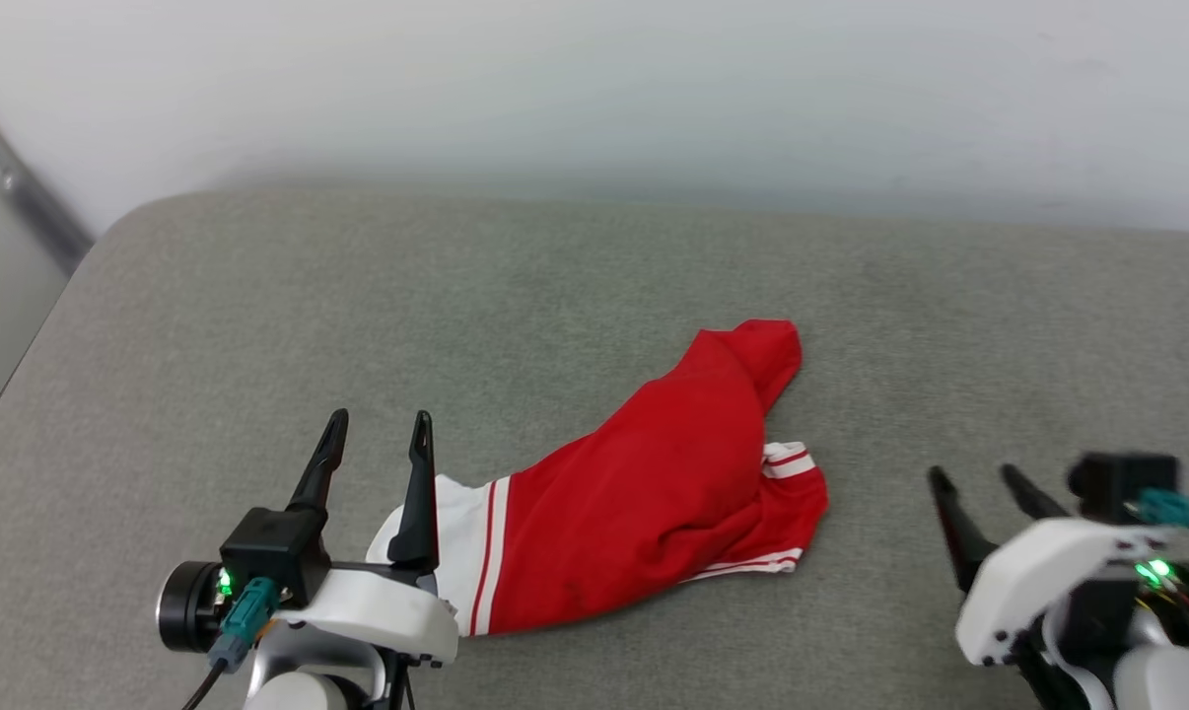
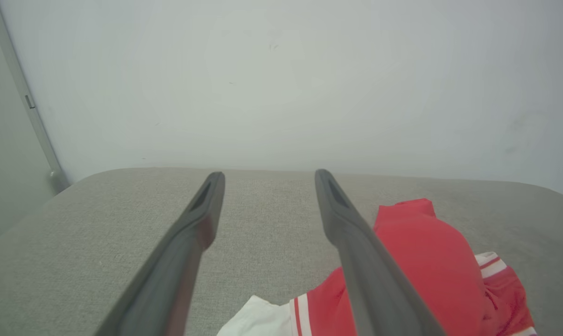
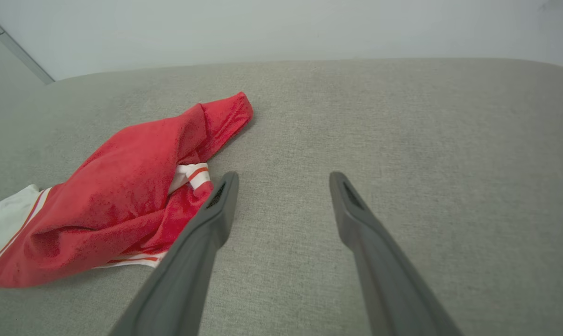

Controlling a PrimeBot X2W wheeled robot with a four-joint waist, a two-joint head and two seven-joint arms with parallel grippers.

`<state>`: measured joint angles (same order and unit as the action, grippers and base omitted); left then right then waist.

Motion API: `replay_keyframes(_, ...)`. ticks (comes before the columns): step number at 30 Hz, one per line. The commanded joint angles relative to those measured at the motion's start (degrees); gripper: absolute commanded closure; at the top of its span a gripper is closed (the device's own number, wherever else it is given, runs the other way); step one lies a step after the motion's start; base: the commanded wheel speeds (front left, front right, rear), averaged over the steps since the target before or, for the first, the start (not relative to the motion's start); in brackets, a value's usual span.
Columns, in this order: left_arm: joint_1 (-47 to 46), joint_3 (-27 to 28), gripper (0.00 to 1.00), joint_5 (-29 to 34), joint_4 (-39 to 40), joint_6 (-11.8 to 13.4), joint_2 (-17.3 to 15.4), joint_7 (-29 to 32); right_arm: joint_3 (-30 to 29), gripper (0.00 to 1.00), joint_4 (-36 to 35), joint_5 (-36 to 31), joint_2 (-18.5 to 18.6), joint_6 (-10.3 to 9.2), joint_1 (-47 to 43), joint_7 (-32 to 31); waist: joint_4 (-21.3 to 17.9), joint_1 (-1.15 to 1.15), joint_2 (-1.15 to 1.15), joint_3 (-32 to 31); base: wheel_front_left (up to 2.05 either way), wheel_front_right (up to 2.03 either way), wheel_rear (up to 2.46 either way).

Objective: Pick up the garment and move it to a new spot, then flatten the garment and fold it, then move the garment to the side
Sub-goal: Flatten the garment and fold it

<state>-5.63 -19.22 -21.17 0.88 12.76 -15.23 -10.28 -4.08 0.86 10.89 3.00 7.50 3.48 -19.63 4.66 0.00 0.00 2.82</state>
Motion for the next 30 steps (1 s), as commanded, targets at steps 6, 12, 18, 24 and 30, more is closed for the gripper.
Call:
replay_keyframes(6, -2.69, -1.05, 0.0, 0.14, -0.78, -0.99, 1.35, -1.37, 5.65, 0.0, 4.81, 2.47, 2.8, -0.02, 7.55, -13.31, 4.58, 0.0, 0.0, 4.1, 0.0, 0.0, 0.0)
replay_keyframes(12, -5.33, -2.14, 0.0, -0.04, -2.65, -2.37, 2.83, -2.67, 11.41, 0.0, 13.08, 4.41, 6.08, -0.02, 14.3, -20.66, 8.12, 0.0, 0.0, 7.1, 0.0, 0.0, 0.0)
replay_keyframes(18, -6.51, -2.91, 0.0, -0.18, -4.8, -3.07, 3.91, -3.52, 13.12, 0.0, 23.94, 5.98, 6.41, -0.02, 16.4, -21.83, 10.13, 0.0, 0.0, 8.56, 0.0, 0.0, 0.0)
replay_keyframes(24, -5.59, -2.48, 0.0, -0.49, -6.43, -3.05, 3.47, -3.88, 12.76, 1.0, 28.13, 7.52, 6.11, -0.02, 16.45, -19.69, 9.11, 0.0, 0.0, 7.8, 0.0, 0.0, 0.0)
replay_keyframes(30, -4.11, -2.27, 0.0, -0.36, -6.38, -2.43, 2.15, -3.2, 8.64, 1.0, 20.97, 7.62, 7.25, -0.04, 16.22, -13.43, 5.35, 0.0, 0.0, 5.63, 0.0, 0.0, 0.0)
